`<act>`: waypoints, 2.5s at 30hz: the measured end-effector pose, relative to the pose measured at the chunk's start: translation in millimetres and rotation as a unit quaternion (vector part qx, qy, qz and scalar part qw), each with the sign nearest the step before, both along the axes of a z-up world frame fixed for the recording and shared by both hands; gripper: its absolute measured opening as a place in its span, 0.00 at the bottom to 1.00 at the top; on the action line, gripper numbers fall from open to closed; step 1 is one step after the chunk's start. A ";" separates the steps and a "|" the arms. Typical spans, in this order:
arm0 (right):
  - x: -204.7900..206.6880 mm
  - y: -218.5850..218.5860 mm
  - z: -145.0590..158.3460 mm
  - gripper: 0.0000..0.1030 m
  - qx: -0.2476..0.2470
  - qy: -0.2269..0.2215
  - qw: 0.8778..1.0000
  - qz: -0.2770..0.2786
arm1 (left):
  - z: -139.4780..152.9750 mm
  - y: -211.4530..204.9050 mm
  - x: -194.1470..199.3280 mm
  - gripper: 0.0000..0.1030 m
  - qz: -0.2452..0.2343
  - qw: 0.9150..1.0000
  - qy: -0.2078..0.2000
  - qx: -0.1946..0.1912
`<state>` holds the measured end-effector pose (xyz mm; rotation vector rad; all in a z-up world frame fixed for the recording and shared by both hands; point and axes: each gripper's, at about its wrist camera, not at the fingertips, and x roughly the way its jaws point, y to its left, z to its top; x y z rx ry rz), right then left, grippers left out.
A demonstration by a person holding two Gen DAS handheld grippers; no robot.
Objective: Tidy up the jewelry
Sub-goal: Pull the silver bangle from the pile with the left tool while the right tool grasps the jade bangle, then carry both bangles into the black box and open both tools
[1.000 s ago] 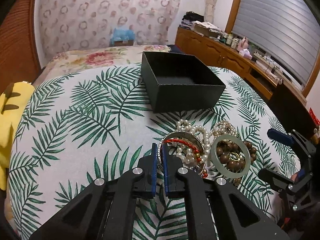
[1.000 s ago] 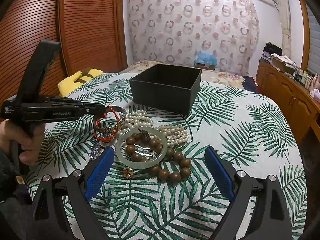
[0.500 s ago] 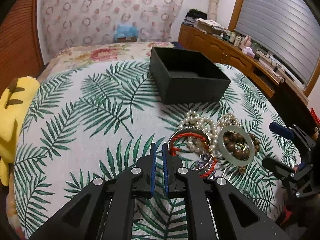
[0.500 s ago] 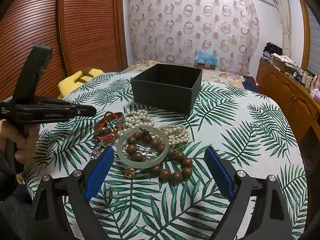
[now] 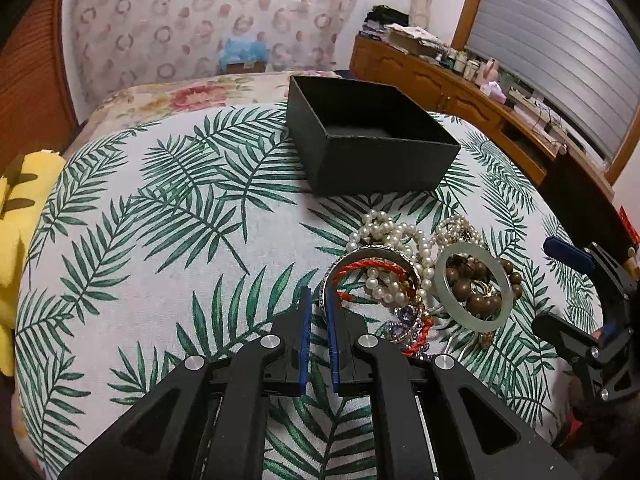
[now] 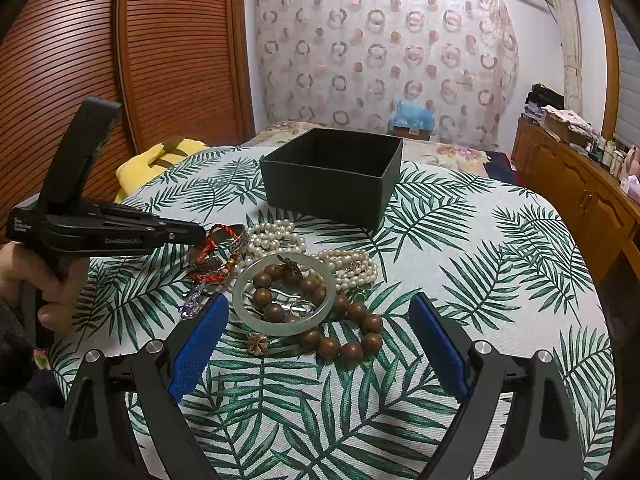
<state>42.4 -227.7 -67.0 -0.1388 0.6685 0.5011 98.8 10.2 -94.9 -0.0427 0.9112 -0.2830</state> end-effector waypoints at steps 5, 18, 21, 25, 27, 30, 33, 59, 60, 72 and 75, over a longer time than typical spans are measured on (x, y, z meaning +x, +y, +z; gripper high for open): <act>0.0 0.1 -0.1 0.90 0.000 0.000 1.000 0.000 | -2.2 0.4 1.3 0.04 -0.008 1.000 0.005 -0.008; -0.5 -0.2 0.1 0.90 -0.001 0.000 1.000 0.001 | 16.0 2.9 -12.2 0.02 0.007 0.999 -0.040 -0.017; -0.7 -0.7 0.4 0.90 -0.001 -0.002 1.000 0.002 | 29.5 3.5 -16.1 0.02 0.016 0.998 -0.064 -0.012; 3.0 2.3 1.2 0.90 -0.011 -0.005 1.000 0.011 | 43.2 7.6 -17.6 0.02 0.023 0.996 -0.080 -0.012; 7.3 5.6 1.0 0.90 -0.017 0.000 1.000 0.019 | 46.7 9.1 -19.4 0.02 0.026 0.996 -0.086 -0.015; 17.1 12.9 -2.2 0.90 -0.029 0.009 0.999 0.032 | 49.7 12.4 -21.9 0.00 0.028 0.995 -0.092 -0.018; 27.0 21.1 -6.6 0.90 -0.036 0.028 0.998 0.049 | 54.0 13.0 -24.8 0.00 0.030 0.994 -0.101 -0.015; 35.3 32.4 2.4 0.72 -0.048 0.032 0.995 0.082 | -6.1 40.3 -23.8 0.28 0.024 0.999 -0.006 0.029; 34.6 31.0 5.2 0.72 -0.046 0.029 0.995 0.081 | -6.4 39.7 -24.1 0.26 0.024 0.999 -0.011 0.032; 48.2 16.6 19.7 0.72 -0.046 0.009 0.996 0.072 | 9.6 38.0 -17.9 0.04 0.044 0.998 -0.053 0.014; 59.1 11.4 27.7 0.72 -0.044 -0.001 0.997 0.067 | 23.4 31.4 -5.4 0.04 0.041 0.997 -0.067 0.003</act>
